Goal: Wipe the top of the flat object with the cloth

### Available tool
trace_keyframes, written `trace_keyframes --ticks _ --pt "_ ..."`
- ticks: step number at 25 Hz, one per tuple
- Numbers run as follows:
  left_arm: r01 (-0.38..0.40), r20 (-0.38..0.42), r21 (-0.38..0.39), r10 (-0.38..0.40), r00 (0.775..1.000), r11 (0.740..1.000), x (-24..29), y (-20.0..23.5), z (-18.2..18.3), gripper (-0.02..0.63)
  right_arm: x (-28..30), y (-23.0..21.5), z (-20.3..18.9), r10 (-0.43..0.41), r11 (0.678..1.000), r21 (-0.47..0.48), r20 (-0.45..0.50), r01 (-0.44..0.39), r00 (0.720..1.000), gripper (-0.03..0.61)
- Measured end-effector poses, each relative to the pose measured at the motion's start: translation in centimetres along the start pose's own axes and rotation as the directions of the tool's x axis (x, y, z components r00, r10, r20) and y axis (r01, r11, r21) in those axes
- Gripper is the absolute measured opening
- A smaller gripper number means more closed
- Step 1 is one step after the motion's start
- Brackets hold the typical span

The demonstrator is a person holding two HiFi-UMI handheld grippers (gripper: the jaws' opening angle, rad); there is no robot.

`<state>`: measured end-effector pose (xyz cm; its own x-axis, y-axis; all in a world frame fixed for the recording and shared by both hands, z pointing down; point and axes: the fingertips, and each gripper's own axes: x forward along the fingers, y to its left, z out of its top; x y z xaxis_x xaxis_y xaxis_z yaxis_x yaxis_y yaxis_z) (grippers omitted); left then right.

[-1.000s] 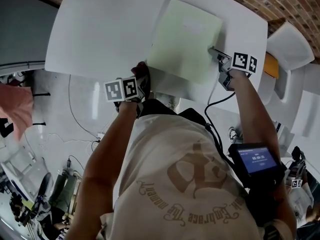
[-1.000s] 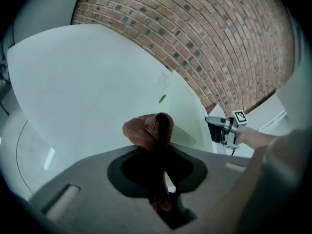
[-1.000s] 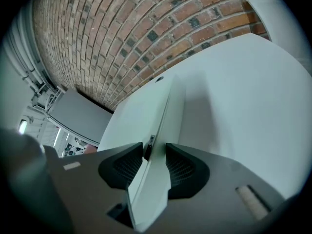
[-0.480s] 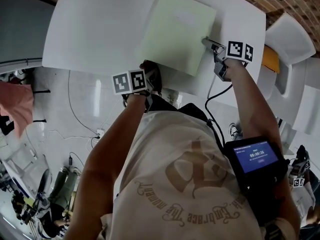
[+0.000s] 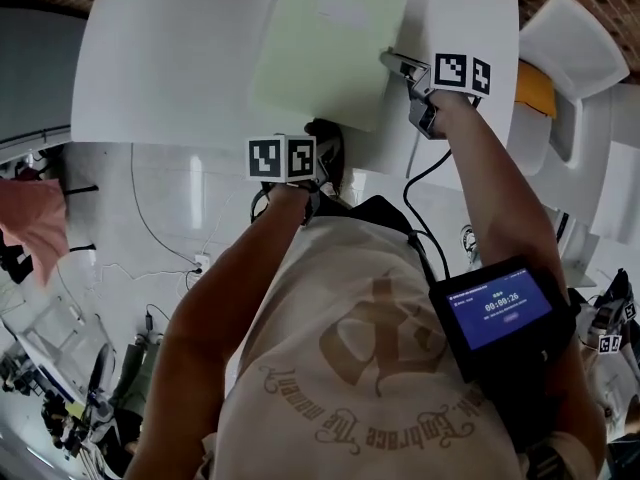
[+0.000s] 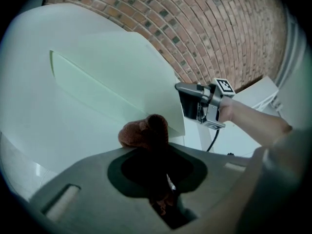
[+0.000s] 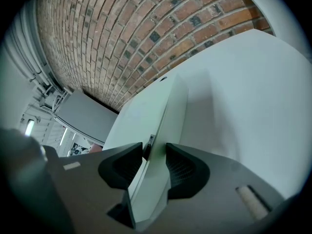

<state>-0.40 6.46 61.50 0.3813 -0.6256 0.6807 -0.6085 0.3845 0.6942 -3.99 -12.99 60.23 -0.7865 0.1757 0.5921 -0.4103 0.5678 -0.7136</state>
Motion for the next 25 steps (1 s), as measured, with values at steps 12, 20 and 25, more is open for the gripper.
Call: trace_keyframes --ticks 12,20,25 --pt "0.12 -0.182 0.125 -0.097 0.978 0.985 5.3 -6.9 -3.9 0.074 -0.3 -0.2 0.2 0.02 0.999 0.027 0.031 -0.021 0.999 0.16" --pt "0.236 -0.251 0.216 -0.18 0.951 0.947 3.7 -10.4 -6.4 0.074 -1.6 1.0 0.0 0.038 0.999 -0.021 0.075 -0.036 0.996 0.169" --pt "0.291 -0.238 0.356 -0.215 0.947 0.888 -0.2 -10.8 -5.9 0.074 -4.0 3.5 0.5 0.041 0.996 -0.08 0.146 -0.03 0.988 0.132"
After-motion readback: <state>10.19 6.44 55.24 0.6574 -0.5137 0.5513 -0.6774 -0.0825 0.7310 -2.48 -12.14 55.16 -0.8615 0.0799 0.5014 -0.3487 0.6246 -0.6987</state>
